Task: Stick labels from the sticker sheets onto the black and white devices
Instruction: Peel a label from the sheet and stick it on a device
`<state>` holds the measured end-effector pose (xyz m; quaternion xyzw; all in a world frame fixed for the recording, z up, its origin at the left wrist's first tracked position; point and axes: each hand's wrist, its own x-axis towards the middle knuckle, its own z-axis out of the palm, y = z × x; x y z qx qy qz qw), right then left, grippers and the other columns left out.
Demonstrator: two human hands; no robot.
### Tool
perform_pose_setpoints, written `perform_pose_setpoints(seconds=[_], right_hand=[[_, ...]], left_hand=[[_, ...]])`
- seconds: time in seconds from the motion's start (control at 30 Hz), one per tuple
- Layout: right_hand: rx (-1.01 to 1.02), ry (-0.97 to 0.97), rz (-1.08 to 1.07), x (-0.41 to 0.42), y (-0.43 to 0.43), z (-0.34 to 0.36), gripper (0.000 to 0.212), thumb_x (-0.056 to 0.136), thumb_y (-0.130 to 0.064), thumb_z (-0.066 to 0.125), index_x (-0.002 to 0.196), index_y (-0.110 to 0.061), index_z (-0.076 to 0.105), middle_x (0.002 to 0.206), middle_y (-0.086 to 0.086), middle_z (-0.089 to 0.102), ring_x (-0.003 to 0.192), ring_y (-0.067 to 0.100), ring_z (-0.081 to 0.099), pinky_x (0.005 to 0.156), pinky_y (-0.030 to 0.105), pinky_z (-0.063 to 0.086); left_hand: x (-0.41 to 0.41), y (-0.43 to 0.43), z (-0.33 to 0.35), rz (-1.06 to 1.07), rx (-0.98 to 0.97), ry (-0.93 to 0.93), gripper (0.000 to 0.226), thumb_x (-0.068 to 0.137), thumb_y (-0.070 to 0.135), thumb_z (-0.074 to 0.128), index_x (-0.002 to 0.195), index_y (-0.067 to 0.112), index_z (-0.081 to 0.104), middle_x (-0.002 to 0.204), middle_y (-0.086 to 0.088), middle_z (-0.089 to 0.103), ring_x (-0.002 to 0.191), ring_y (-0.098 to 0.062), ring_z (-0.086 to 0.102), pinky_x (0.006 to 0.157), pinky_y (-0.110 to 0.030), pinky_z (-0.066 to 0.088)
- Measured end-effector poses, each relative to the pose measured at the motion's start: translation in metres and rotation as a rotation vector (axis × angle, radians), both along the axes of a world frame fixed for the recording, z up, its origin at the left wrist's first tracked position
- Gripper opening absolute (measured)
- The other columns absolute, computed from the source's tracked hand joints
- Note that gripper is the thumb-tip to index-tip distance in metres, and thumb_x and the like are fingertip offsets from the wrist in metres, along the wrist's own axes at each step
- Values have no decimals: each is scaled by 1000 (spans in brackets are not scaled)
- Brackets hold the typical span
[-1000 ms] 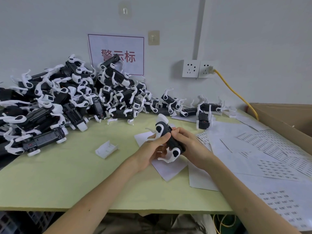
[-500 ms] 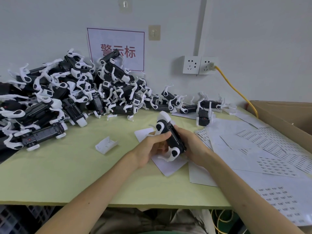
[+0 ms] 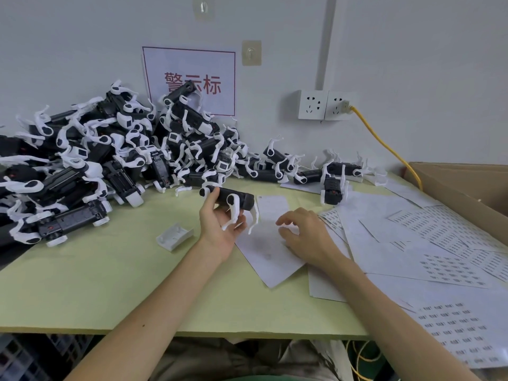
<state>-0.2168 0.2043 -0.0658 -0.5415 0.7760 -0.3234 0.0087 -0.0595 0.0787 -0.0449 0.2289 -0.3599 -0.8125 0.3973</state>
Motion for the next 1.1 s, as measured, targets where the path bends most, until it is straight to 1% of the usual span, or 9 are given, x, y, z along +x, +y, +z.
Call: perform_pose_setpoints(seconds=[0.13,0.33,0.4,0.47,0.6,0.77,0.9,0.97,1.1], right_hand=[[198,78,29,4,0,0,29,98,-42,56,124,-35,66,137,-6,52,127,19,41,101,39,29],[209,37,101,8,3,6,43,92,-36,67,134,-31,60,142,-7,51,134,19,39,108,40,29],[139,-83,149,8,5,9,48,89,-28,71,135,-31,59,129,-10,61,123,13,51,105,39,37],[23,-274,196,8,7,11,46,87,-15,71,129,-32,62,101,-11,70,93,5,62,87,29,47],[-237,-379,61,6,4,15,45,85,0,64,120,-27,68,82,-5,67,59,0,52,60,16,43],[-660,-344,-193,2,10,19,44,89,0,60,120,-30,63,88,-15,66,77,0,58,60,10,43],[-624,-92,-112,11,11,18,50,88,4,62,129,-24,65,101,-15,65,85,1,55,77,22,44],[-569,-42,43,16,11,15,50,88,4,62,131,-22,66,107,-14,69,91,4,58,81,25,48],[-440,-337,224,20,12,15,44,96,-25,51,139,-35,58,121,-14,72,111,4,64,86,18,50]], left_hand=[[-5,2,-2,28,12,5,41,99,47,54,81,11,57,72,-7,57,59,-19,50,66,-29,42],[-5,2,-4,12,0,19,39,99,46,55,83,10,57,71,-8,60,56,-17,49,53,-24,43],[-5,2,-4,6,-20,11,41,99,47,54,81,9,58,74,-10,59,56,-18,47,51,-24,41],[-5,3,-3,-6,-35,8,43,99,47,53,80,9,59,76,-11,58,58,-20,49,54,-27,41],[-5,5,-4,-12,-59,35,28,97,36,60,87,10,63,86,-13,67,75,-25,64,71,-36,49],[-1,11,2,-185,-154,13,30,84,38,70,92,9,67,106,-14,71,110,-30,62,87,-39,41],[0,18,4,-335,-152,61,23,82,25,77,101,13,73,134,-17,67,127,-36,62,111,-46,40],[0,22,4,-389,-177,80,32,85,22,70,115,15,69,135,-15,66,121,-36,66,108,-49,43],[4,27,7,-433,-205,70,34,84,23,72,117,25,78,120,-9,72,104,-23,72,84,-35,61]])
